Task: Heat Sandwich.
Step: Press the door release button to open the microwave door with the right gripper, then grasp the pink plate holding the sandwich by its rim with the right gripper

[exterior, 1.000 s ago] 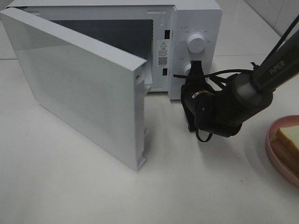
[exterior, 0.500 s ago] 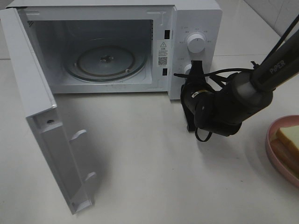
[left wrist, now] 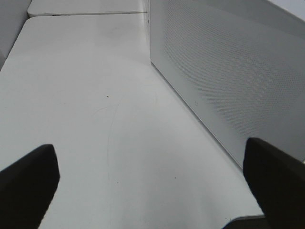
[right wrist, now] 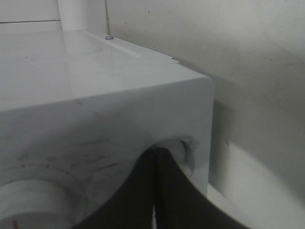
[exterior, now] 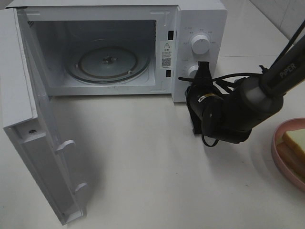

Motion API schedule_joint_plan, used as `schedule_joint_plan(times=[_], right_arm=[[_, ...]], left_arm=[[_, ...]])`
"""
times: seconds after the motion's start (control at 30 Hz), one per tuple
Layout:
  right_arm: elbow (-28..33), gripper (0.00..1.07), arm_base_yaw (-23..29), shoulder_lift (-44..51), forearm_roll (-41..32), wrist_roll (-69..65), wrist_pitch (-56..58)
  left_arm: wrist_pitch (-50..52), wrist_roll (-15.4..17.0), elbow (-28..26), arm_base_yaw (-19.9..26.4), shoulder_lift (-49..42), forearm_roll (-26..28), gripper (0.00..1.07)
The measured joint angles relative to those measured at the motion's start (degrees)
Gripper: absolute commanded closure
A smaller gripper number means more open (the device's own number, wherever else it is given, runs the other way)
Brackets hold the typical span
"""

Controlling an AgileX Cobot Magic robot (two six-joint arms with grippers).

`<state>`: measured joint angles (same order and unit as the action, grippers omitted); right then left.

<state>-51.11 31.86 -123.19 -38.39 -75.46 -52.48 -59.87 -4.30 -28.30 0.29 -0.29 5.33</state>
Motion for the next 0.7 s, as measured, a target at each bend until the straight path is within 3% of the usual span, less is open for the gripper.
schedule_joint_plan(times=[0.7], right_arm=[[13.1,1.06,2.2,12.6,6.2,-0.8,8.0]], left_arm=[[0.0,0.0,0.0,0.0,0.0,0.0,0.09]])
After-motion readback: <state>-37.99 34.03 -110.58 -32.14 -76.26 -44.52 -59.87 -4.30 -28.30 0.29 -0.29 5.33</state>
